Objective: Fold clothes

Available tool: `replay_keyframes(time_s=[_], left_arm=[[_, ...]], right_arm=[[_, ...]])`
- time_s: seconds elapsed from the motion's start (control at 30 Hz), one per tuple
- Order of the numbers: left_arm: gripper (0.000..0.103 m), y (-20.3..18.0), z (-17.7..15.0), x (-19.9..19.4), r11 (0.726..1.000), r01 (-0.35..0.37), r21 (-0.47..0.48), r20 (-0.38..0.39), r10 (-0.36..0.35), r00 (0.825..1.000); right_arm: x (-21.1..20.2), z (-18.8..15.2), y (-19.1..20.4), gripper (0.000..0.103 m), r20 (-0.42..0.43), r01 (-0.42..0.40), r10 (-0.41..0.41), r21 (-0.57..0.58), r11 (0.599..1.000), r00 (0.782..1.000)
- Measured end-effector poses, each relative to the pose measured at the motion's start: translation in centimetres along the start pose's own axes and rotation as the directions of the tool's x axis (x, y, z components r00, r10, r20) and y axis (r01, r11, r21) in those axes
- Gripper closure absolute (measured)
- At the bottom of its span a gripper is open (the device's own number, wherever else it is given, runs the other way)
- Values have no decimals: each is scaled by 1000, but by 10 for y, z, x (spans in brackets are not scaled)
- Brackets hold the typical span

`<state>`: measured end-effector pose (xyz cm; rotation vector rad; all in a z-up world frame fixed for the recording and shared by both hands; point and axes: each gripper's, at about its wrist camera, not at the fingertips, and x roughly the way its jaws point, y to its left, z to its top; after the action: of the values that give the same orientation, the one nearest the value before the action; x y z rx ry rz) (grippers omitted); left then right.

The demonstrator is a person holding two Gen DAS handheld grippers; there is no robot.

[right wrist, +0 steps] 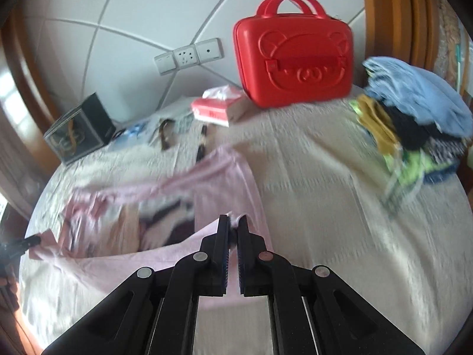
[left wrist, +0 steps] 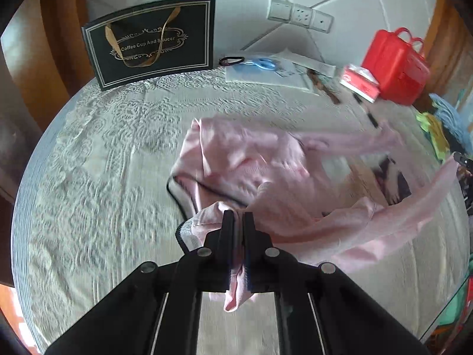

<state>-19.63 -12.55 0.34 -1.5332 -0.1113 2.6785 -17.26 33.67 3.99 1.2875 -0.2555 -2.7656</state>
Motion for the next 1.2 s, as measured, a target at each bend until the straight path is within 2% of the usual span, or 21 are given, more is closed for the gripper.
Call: replay_keyframes(time_s=[0.13,0.3,0.37,0.4,0.43,0.5,0.57,0.63,0.67,0.73,0.77,0.83,0.87,0.9,0.93,1.0,1.07,1.1,1.13,1.17,1.2], left_arm=[[97,14,51,52,999,-17,-47,-36,15,999],[96,30,86,90,986,25,-164,10,-24,1000],[87,34,90,93,979,17,-203,26,-12,1000],[65,34,89,90,979,-13,-202,29,19,999],[32,30,84,82,980,-68,-188,41,77,996],[8,24,71,68,979,-114,-167,75,128,989],[8,17,49,51,984,-89,-154,102,106,989],[7,14,26,38,987,-18,-161,128,39,991],[7,13,17,34,987,-1,-160,131,22,991],[7,9,4,32,989,-13,-146,126,32,991],[7,4,1,35,992,-67,-111,108,79,991],[7,-2,-2,43,982,-176,-73,97,182,978],[7,-2,-2,49,982,-175,-66,79,180,980],[7,-1,-4,55,987,-145,-65,67,149,987],[7,0,-5,61,993,-99,-70,50,103,993],[7,1,-8,71,997,-59,-59,19,60,998],[7,1,-12,82,995,-96,-35,-17,96,995],[7,2,-14,88,993,-115,-22,-35,114,993],[5,5,-16,96,985,-171,-17,-52,170,984],[4,10,-15,98,985,-169,-35,-50,167,985],[4,17,-15,99,986,-154,-66,-63,150,987]], right_arm=[[60,52,0,98,-23,1,0,18,1000,1000],[137,94,-1,97,-38,-6,8,50,999,999],[157,98,-4,94,-47,-24,28,87,996,998],[162,97,-6,91,-53,-29,34,105,994,998],[160,93,-7,86,-50,-28,34,110,994,998],[153,85,-8,85,-42,-28,33,118,993,999],[128,71,-9,79,-12,-30,32,111,993,999],[95,49,-10,66,31,-20,17,96,995,999],[83,40,-9,63,37,-22,19,83,996,999],[63,18,-4,58,16,-26,25,52,998,1000],[57,7,-1,58,-8,-24,24,36,999,1000],[54,-11,0,55,-42,3,-2,29,1000,999],[59,-18,-2,55,-69,27,-25,34,999,997],[65,-22,-4,55,-100,44,-39,43,998,994],[73,-27,-7,55,-132,49,-41,57,997,990],[86,-33,-9,55,-161,36,-23,75,997,987],[100,-38,-6,56,-188,50,-39,54,997,981],[107,-41,-3,70,-214,70,-65,19,997,975],[113,-44,0,92,-233,99,-100,-19,995,967],[112,-45,1,98,-221,164,-175,-67,984,960],[111,-46,-2,101,-231,200,-214,-83,976,949]])
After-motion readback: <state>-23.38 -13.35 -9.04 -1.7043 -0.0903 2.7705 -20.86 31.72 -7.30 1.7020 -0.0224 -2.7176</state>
